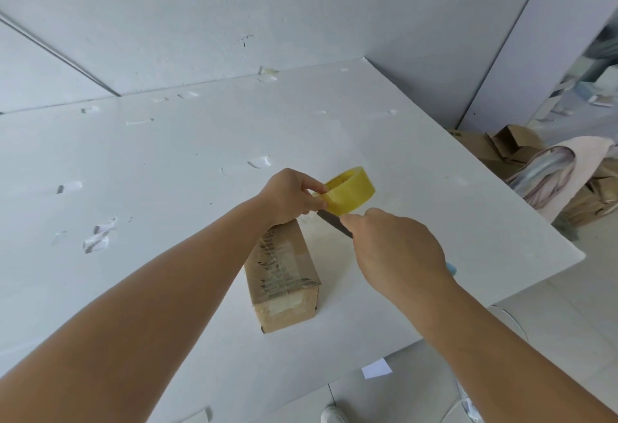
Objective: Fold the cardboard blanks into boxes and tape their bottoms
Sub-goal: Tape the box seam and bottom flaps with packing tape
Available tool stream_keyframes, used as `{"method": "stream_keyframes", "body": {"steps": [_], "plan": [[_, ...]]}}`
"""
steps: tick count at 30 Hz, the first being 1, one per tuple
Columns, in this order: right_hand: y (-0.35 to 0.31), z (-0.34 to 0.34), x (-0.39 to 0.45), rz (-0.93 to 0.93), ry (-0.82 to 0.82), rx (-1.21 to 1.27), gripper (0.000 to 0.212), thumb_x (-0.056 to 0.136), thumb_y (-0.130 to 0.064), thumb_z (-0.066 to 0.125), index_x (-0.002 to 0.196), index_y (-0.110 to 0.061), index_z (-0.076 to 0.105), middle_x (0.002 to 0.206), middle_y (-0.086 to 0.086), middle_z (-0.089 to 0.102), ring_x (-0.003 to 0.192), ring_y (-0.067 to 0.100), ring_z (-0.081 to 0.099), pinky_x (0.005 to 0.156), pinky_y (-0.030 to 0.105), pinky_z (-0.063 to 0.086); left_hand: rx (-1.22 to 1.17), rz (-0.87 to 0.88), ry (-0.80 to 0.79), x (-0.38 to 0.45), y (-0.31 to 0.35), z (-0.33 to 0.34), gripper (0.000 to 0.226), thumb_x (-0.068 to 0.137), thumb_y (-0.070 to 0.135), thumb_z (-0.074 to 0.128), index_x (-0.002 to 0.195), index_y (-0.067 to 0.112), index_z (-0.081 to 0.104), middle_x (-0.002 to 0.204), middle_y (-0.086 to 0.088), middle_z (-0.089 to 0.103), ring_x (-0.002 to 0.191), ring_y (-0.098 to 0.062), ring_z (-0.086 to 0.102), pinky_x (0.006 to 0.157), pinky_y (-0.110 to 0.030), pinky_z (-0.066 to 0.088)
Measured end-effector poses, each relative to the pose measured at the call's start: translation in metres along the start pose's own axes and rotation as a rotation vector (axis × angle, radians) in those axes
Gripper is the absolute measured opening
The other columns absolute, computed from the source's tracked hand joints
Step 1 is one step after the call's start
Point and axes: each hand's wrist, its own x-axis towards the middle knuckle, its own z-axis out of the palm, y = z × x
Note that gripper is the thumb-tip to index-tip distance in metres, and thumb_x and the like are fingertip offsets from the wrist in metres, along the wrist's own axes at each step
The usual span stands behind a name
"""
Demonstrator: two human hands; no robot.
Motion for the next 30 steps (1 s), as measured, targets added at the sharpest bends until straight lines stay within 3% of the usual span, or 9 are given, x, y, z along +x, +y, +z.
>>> {"method": "stream_keyframes", "body": {"steps": [2,5,10,14,17,20,23,26,30], "plan": [[-0.006,-0.005,0.004,-0.003,-0.022,-0.036,0.022,0.09,-0.003,0.043,0.106,-0.017,0.05,0.072,-0.001,0.032,0.052,0.015,0.036,0.046,0.027,0.025,-0.013,0.0,0.006,0.001,0.0,0.001,0.018,0.077,0.016,0.075,0.089,0.029,0.072,0.069,-0.001,0.064,0.057,-0.007,0.052,0.062,-0.02,0.044],[-0.02,0.008,0.008,-0.042,-0.19,-0.055,0.025,0.089,0.0,0.046,0.109,-0.012,0.055,0.095,0.005,0.056,0.081,0.024,0.06,0.062,0.03,0.039,-0.067,0.005,0.034,0.001,0.0,0.002,0.021,0.077,0.015,0.077,0.098,0.02,0.074,0.066,0.002,0.063,0.054,-0.005,0.052,0.061,-0.014,0.044],[-0.006,0.059,0.025,0.066,-0.203,0.117,0.041,0.091,-0.003,0.041,0.124,-0.024,0.053,0.087,0.0,0.041,0.076,0.025,0.053,0.062,0.031,0.038,-0.126,-0.009,0.053,-0.001,0.0,-0.001,0.017,0.078,0.016,0.077,0.091,0.024,0.071,0.07,0.001,0.066,0.058,-0.008,0.055,0.057,-0.007,0.045],[0.004,0.091,0.034,0.136,-0.221,0.195,0.057,0.096,-0.009,0.038,0.147,-0.032,0.026,0.118,0.007,0.044,0.103,0.025,0.055,0.077,0.031,0.045,-0.143,-0.043,0.041,-0.001,0.003,0.0,0.018,0.078,0.015,0.077,0.095,0.021,0.071,0.075,-0.001,0.069,0.06,-0.009,0.055,0.053,-0.003,0.043],[0.006,0.103,0.038,0.171,-0.124,0.285,0.046,0.099,-0.028,0.039,0.145,-0.026,0.032,0.123,0.007,0.049,0.11,0.026,0.048,0.087,0.033,0.043,-0.142,-0.057,0.045,-0.001,0.003,-0.001,0.018,0.078,0.016,0.077,0.094,0.021,0.071,0.075,-0.002,0.069,0.059,-0.009,0.055,0.055,-0.005,0.045],[-0.007,0.088,0.04,0.342,0.019,0.925,0.042,0.094,-0.048,0.044,0.113,-0.015,0.061,0.104,0.001,0.063,0.097,0.017,0.057,0.076,0.027,0.044,-0.128,-0.061,0.046,0.0,0.004,0.0,0.019,0.077,0.016,0.077,0.094,0.022,0.072,0.072,-0.001,0.069,0.058,-0.009,0.055,0.064,-0.015,0.048],[-0.027,0.072,0.049,0.495,-0.132,1.505,0.041,0.086,-0.051,0.056,0.095,-0.012,0.065,0.094,0.003,0.068,0.089,0.016,0.063,0.077,0.03,0.051,-0.112,-0.059,0.051,0.0,0.005,0.001,0.017,0.075,0.016,0.078,0.086,0.027,0.072,0.073,-0.004,0.07,0.065,-0.012,0.06,0.074,-0.024,0.051],[-0.039,0.072,0.061,0.578,-0.23,1.816,0.033,0.078,-0.044,0.064,0.094,-0.015,0.064,0.097,0.003,0.069,0.1,0.021,0.066,0.081,0.035,0.053,-0.114,-0.076,0.069,-0.001,0.006,0.001,0.02,0.074,0.014,0.079,0.081,0.03,0.07,0.078,-0.008,0.07,0.07,-0.014,0.062,0.077,-0.026,0.051],[-0.043,0.07,0.066,0.643,-0.196,1.912,0.025,0.081,-0.034,0.067,0.093,-0.013,0.065,0.093,0.001,0.072,0.096,0.02,0.068,0.077,0.034,0.054,-0.128,-0.095,0.078,-0.001,0.004,-0.002,0.019,0.074,0.015,0.079,0.08,0.031,0.07,0.071,-0.002,0.068,0.064,-0.01,0.06,0.068,-0.02,0.048]]}}
